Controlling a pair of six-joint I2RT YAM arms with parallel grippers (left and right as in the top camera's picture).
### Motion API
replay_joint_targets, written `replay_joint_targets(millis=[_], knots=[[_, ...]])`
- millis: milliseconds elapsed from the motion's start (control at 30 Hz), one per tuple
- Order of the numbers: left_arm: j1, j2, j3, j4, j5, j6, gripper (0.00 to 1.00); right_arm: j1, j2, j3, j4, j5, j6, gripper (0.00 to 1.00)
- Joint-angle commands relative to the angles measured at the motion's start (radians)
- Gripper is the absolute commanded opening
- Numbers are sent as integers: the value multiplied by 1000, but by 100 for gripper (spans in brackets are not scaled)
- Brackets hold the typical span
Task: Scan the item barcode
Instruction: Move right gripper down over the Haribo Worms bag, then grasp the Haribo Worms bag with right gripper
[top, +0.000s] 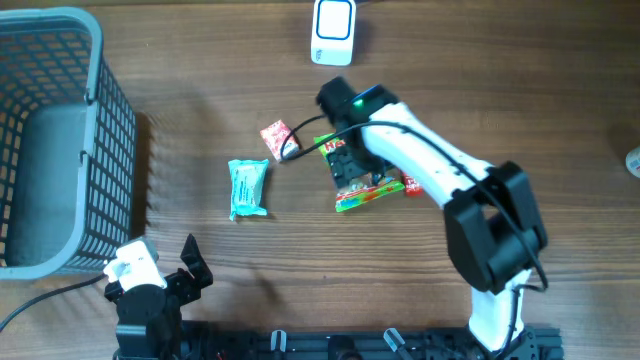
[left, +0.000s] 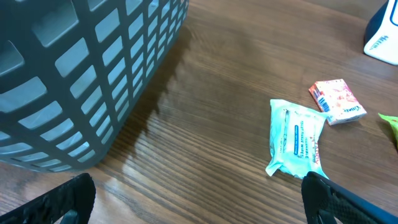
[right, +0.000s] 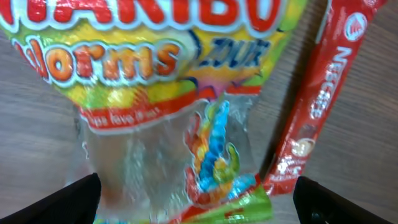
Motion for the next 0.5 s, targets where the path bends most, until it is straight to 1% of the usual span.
replay_joint_targets(millis=[0, 200, 333, 467], knots=[[4, -3, -4, 1, -10, -5, 100, 42, 0, 3, 42, 99, 48, 100], [4, -3, -4, 1, -10, -5, 100, 76, 8, 3, 41, 99, 90, 100], [4, -3, -4, 1, -10, -5, 100, 100, 18, 3, 49, 101, 92, 100], [4, -3, -4, 1, -10, -5, 100, 121, 60, 3, 52, 147, 101, 99]])
